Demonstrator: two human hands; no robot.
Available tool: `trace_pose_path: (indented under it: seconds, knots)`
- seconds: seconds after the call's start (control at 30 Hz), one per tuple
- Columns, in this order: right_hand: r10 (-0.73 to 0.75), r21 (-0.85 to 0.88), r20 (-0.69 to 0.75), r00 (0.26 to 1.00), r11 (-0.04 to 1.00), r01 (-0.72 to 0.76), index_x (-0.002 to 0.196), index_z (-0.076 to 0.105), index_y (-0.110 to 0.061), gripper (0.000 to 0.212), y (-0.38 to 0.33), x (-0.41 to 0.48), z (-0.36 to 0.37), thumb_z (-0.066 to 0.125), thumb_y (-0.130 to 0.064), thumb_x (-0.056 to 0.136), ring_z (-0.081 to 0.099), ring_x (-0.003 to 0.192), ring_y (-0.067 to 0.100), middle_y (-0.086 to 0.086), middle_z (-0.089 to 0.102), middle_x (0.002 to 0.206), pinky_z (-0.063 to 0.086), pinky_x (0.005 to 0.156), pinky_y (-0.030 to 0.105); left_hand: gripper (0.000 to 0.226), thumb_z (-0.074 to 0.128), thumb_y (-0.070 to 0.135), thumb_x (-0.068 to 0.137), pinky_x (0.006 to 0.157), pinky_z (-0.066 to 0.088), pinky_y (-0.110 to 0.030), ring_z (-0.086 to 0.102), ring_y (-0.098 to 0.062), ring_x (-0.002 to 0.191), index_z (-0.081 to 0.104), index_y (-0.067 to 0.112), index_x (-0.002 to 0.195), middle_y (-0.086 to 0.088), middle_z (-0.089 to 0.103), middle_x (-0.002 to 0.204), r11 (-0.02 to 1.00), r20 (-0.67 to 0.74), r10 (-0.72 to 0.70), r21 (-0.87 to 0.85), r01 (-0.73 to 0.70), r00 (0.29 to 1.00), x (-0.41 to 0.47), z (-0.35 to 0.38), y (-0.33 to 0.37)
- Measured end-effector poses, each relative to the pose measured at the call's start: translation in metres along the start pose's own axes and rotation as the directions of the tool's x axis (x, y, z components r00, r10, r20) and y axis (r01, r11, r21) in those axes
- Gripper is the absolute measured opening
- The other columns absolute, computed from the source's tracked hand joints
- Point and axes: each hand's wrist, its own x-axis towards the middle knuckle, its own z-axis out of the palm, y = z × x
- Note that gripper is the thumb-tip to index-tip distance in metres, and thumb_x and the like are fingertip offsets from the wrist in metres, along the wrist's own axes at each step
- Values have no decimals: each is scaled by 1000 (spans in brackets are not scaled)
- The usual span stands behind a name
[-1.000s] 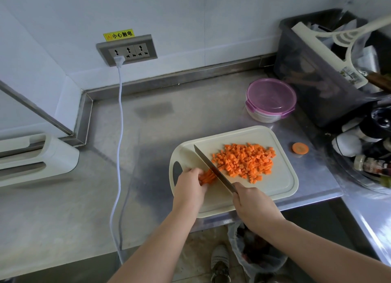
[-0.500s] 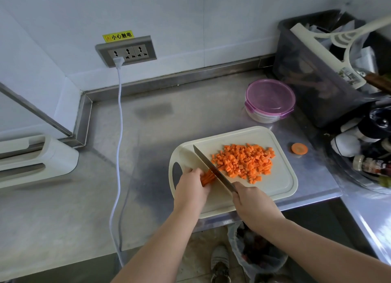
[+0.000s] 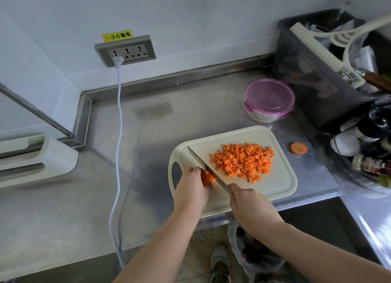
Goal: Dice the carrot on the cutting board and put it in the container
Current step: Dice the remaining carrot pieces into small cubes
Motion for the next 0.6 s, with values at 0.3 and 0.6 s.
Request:
trace_pose_path:
  seconds: [0.3, 0.6]
  knots:
    - [19, 67, -44, 999, 998, -16, 124, 47, -20, 27, 12, 1, -7, 30, -26, 103, 62, 79, 21, 1, 63, 90, 53, 70, 36, 29, 65, 22, 87, 89, 50, -32, 60, -19, 102, 62, 20, 116, 2, 56, 119, 999, 35, 14, -37, -13, 999, -3, -1, -6]
    - [34, 78, -13, 999, 996, -33, 132, 43, -22, 32, 11, 0, 2, 31, -27, 103, 64, 87, 16, 0, 64, 100, 57, 79, 34, 31, 67, 18, 85, 90, 50, -34, 61, -21, 99, 63, 16, 116, -1, 57, 117, 999, 59, 3, -37, -1, 998, 0, -1, -6]
